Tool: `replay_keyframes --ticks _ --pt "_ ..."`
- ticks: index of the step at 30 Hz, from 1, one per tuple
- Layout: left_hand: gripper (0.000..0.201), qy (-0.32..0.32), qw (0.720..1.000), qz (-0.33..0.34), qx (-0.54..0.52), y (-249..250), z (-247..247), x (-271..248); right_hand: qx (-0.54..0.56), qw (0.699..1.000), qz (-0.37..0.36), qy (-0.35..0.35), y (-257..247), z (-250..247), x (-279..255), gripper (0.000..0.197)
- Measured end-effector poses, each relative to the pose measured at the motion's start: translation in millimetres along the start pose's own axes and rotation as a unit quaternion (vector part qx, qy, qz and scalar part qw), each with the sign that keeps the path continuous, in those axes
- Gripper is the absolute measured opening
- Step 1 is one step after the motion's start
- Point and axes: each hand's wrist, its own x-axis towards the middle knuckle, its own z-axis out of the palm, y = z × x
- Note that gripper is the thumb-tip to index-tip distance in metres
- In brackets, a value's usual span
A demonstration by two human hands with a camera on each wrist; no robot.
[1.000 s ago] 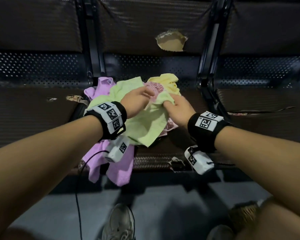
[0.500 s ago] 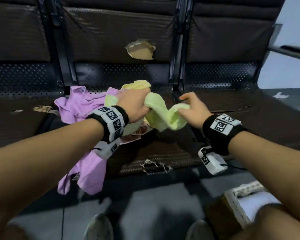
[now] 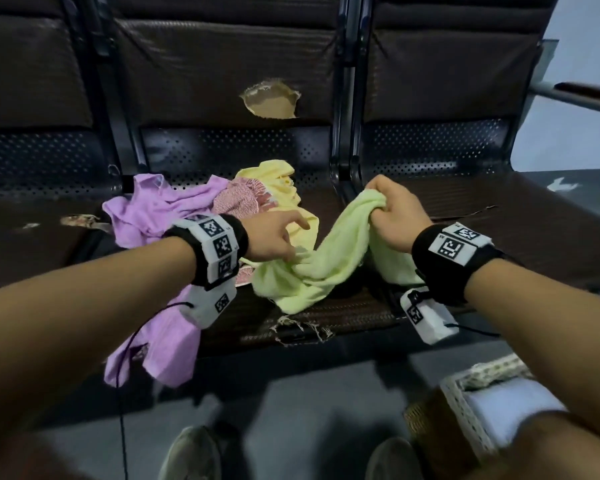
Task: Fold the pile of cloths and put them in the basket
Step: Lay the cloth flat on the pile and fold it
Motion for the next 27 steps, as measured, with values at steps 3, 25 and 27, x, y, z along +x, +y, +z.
replay_keyframes --ticks 3,25,27 --pt "0.063 0.045 0.998 0.037 0.011 2.7 12.4 4.0 0.026 0.998 -0.033 -0.05 -5.6 4.2 -2.3 0.037" --pt "0.019 0.216 0.975 -0.042 0.015 12.6 2.4 18.7 -0.1 0.975 0.059 -0.191 -10.4 14.7 -7.3 0.031" --pt "0.031 0.192 0.98 -0.054 0.027 11.1 -10.4 15.3 -0.036 0.996 0.037 -0.073 -18.5 8.6 1.0 0.018"
